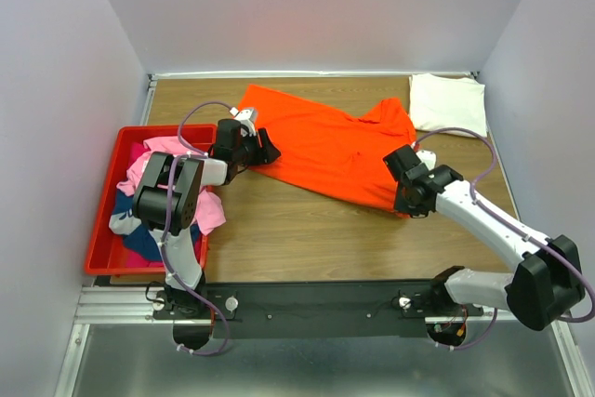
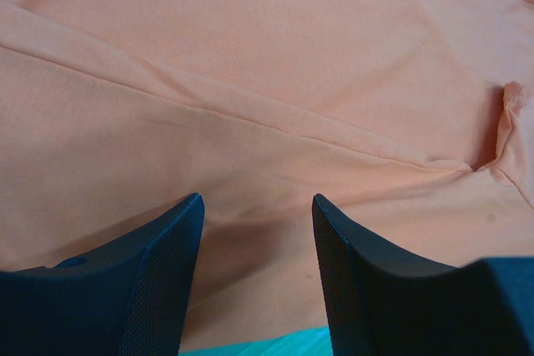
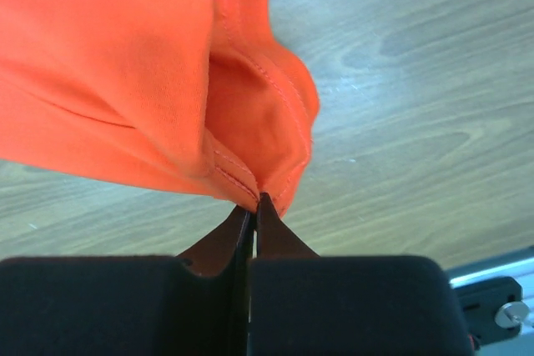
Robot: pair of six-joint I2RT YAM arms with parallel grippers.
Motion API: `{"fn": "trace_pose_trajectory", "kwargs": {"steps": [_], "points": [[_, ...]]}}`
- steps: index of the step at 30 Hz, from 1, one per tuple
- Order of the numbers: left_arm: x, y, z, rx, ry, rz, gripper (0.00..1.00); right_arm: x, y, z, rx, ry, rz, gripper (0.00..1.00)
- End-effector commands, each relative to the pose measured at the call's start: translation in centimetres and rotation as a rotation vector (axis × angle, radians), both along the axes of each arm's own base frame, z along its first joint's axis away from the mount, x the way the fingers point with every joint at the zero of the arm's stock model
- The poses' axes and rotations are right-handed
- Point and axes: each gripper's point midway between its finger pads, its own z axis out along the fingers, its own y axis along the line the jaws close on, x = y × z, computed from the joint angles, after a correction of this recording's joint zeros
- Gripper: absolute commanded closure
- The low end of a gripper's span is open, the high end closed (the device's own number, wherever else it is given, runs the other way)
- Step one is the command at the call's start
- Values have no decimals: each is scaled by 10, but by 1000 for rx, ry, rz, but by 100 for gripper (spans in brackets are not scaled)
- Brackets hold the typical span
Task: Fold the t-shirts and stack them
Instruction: Fold the tshirt
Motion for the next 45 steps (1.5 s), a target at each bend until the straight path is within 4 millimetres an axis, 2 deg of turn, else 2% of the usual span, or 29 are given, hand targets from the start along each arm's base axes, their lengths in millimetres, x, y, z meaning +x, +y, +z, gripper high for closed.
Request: {"fn": "trace_pose_trajectory", "kwargs": {"steps": [1,3,12,16,19,22,23,25,26,27,28,29,33,34,36,38,42,45], "points": [[-18,10,-30,35,91,-8,37,-10,-15,10,-47,17,-46,91],[-19,11,-31,33,92,-6,37,-14,-17,10,-62,38,-56,90],[-20,12,-27,28,86,-7,37,-26,-21,5,-82,104,-83,74],[-20,11,-25,23,81,-15,37,-20,-18,14,-68,77,-81,50],[-20,9,-21,18,69,-24,37,-11,-10,23,-45,63,-38,36],[-19,6,-7,7,28,-46,37,10,10,30,16,17,23,33],[-18,4,-1,4,4,-52,37,25,26,33,79,-21,68,33],[-17,1,17,0,-44,-57,37,37,47,35,148,-64,125,33],[-17,0,23,3,-64,-55,37,55,63,41,201,-137,166,32],[-16,-4,31,3,-92,-61,37,61,75,42,251,-153,198,32],[-16,-4,39,7,-118,-57,37,74,85,46,284,-214,224,31],[-15,-5,44,4,-134,-58,37,79,90,46,300,-231,238,30],[-16,-18,48,-6,-147,-81,37,100,106,37,337,-275,252,28],[-16,-21,44,-9,-137,-85,37,102,108,25,335,-256,250,28],[-15,-25,41,-18,-124,-87,37,111,115,18,353,-274,251,28],[-15,-35,40,-41,-119,-102,37,116,116,-1,340,-255,246,28],[-16,-46,32,-44,-103,-109,37,111,109,-34,297,-189,223,28],[-18,-43,18,-31,-68,-79,37,98,98,-54,268,-143,190,28]]}}
